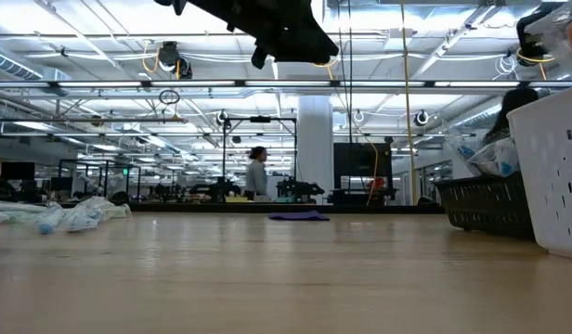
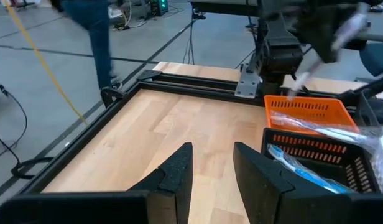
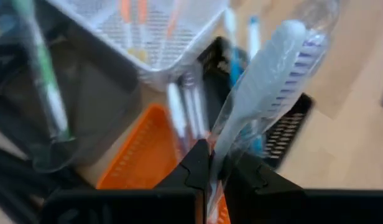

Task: Pick & Place Toothbrushes
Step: Put the violet toothbrush into the orange basket

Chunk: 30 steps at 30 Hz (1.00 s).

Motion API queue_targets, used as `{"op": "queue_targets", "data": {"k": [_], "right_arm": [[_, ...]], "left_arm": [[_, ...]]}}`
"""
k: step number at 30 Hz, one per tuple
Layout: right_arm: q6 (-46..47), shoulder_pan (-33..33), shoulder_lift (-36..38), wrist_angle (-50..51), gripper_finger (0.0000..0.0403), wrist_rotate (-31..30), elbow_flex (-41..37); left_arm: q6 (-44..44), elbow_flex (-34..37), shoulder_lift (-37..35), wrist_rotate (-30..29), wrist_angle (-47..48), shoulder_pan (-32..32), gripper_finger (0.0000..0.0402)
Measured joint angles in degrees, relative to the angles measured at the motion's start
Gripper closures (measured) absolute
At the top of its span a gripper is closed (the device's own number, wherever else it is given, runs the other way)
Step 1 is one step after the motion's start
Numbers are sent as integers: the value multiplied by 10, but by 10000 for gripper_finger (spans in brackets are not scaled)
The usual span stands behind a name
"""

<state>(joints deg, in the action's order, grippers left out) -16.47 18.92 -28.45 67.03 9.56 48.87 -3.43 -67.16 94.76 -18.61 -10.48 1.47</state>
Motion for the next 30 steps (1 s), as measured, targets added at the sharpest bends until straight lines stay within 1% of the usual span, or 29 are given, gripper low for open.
{"op": "queue_targets", "data": {"k": [2, 8, 16, 24, 26, 30], "right_arm": [[-14, 0, 1, 0, 388, 11, -11], [-29, 0, 19, -8, 388, 11, -48], [-24, 0, 64, -24, 388, 12, -50], [-37, 0, 70, -30, 388, 8, -65], [-38, 0, 73, -30, 382, 8, -65], [-38, 0, 78, -30, 354, 8, -65]], "left_arm": [[-7, 0, 0, 0, 0, -4, 284], [-19, 0, 0, 0, 0, -16, 284], [-19, 0, 0, 0, 0, -22, 284], [-19, 0, 0, 0, 4, -22, 284], [-19, 0, 0, 0, 4, -22, 284], [-19, 0, 0, 0, 4, -22, 284]]}}
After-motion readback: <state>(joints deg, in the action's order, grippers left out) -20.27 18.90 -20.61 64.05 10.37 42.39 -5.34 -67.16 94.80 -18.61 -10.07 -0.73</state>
